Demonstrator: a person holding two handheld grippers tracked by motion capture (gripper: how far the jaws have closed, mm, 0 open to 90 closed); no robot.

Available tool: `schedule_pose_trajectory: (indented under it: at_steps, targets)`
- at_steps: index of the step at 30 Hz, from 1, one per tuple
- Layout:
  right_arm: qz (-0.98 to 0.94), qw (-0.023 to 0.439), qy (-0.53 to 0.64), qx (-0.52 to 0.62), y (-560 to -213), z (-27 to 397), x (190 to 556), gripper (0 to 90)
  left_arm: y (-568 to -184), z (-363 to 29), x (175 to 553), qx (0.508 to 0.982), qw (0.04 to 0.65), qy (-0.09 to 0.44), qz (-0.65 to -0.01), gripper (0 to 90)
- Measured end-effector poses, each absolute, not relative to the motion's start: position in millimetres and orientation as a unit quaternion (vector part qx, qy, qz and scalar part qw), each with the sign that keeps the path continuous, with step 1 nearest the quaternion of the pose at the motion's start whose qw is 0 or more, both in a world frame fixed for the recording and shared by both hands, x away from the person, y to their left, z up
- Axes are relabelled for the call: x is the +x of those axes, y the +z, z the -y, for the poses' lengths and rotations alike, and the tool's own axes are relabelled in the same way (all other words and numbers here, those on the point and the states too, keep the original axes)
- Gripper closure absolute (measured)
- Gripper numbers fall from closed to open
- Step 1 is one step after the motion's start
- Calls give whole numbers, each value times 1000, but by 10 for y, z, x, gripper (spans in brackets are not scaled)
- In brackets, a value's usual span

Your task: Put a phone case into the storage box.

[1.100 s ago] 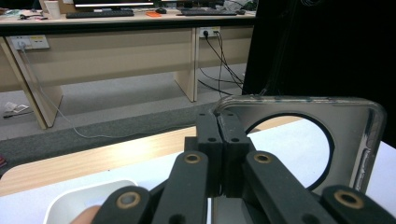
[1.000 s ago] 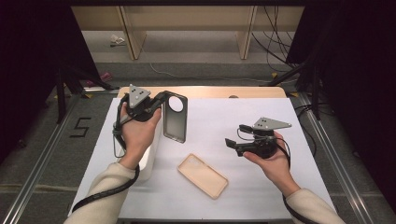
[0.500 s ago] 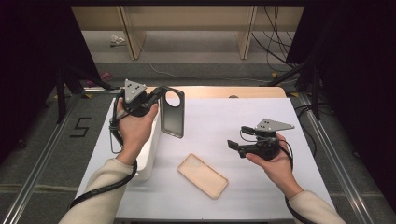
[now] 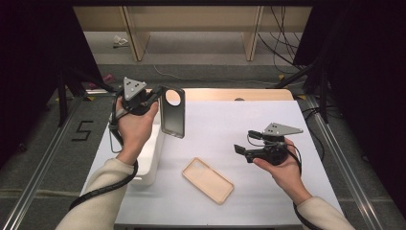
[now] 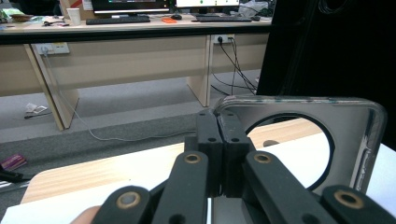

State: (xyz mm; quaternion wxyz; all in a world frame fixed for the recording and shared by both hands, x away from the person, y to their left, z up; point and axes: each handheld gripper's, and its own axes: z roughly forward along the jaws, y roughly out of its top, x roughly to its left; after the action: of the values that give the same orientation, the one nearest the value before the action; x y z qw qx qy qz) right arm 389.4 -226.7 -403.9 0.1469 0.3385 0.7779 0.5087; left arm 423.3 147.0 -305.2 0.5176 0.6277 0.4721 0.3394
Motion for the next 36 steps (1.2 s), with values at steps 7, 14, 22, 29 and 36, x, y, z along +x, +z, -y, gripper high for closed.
schedule_pose_trajectory:
  at_steps: [7,14,22,29,36]
  targets:
    - [-778,147,509,338,-4040,2277,3889,190,-3031,-1520,4267,624,517,339,-478,888]
    - [-777,147,508,340,-4043,2288,3885,190,-3009,-1598,4303,620,511,346,-484,888]
    - [-778,146,508,341,-4050,2287,3890,190,-2990,-1655,4340,617,509,350,-487,888]
    - [-778,145,508,341,-4052,2292,3893,196,-2992,-1705,4376,616,506,350,-492,889]
    - [-780,145,504,342,-4060,2289,3895,197,-2987,-1764,4409,612,503,351,-500,889]
